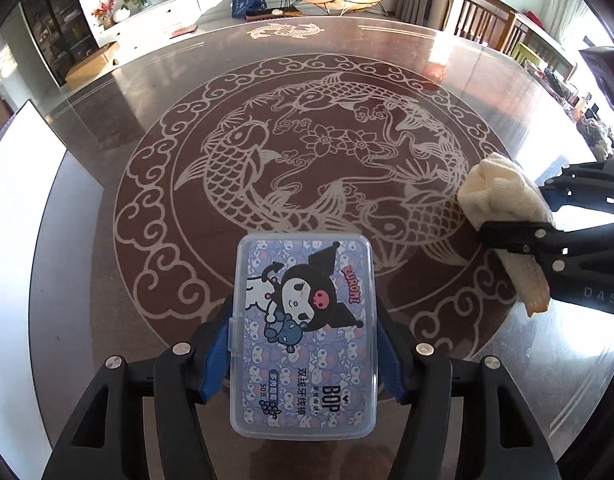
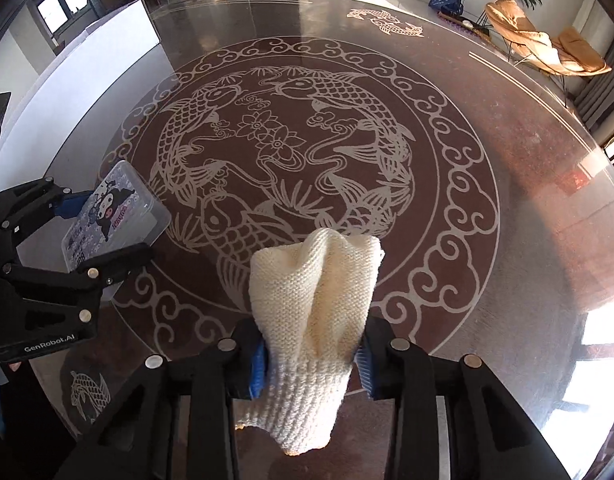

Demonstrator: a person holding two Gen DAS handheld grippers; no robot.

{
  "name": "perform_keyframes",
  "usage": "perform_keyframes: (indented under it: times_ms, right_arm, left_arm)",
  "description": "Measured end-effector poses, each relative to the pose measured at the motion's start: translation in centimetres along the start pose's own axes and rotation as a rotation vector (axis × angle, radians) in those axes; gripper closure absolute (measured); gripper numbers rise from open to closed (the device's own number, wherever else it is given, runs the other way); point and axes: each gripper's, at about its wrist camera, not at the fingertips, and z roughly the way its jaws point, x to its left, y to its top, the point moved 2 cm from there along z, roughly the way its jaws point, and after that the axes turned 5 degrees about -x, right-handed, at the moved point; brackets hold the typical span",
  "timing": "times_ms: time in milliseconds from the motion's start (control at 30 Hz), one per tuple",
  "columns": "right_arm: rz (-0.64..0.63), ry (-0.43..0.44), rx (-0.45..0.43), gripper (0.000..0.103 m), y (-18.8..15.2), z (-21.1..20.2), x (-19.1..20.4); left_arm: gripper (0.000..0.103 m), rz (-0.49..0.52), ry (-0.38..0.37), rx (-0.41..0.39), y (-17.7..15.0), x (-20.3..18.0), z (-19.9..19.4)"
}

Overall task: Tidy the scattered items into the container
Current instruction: 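Carry the plastic box and glove over the cardboard container with both grippers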

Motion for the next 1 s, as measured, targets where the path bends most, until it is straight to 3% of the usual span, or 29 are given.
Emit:
perform_keyframes:
  times_ms: [167, 333, 500, 733, 900, 1000]
  right_arm:
    - [-0.010, 0.001, -0.033, 0.068, -0.2, -2.9, 0.3]
    - [-0.035, -0.004, 0.012, 0.068, -0.7, -2.8, 1.7]
    - [-0.091, 0.031, 0.008, 0.068, 0.4, -3.7, 5.5]
    - [-0.250, 0.142, -0.113, 0.068, 10.9, -7.8, 18.4]
    - [-0.355, 0.235, -0.222, 0.068, 18.9, -9.8, 29.9]
    - [-0.410, 0.257, -0.235, 0.068, 22.9, -8.8, 35.8]
  left_arm:
    - [0.042, -0.012, -0.018, -0.057, -0.4, 0.6, -2.8]
    - [0.042, -0.056, -0.036, -0.031, -2.3, 1.7, -4.4]
    - [0.042, -0.086, -0.017, -0.062, -2.4, 5.2, -9.2]
    - [0.042, -0.182, 0.162, -0.135, -0.3, 18.9, -17.9]
    - [0.042, -0.329, 0.273, -0.150, -1.4, 30.4, -22.2]
    - [0.042, -0.397, 0.312, -0.142, -2.7, 35.6, -22.6]
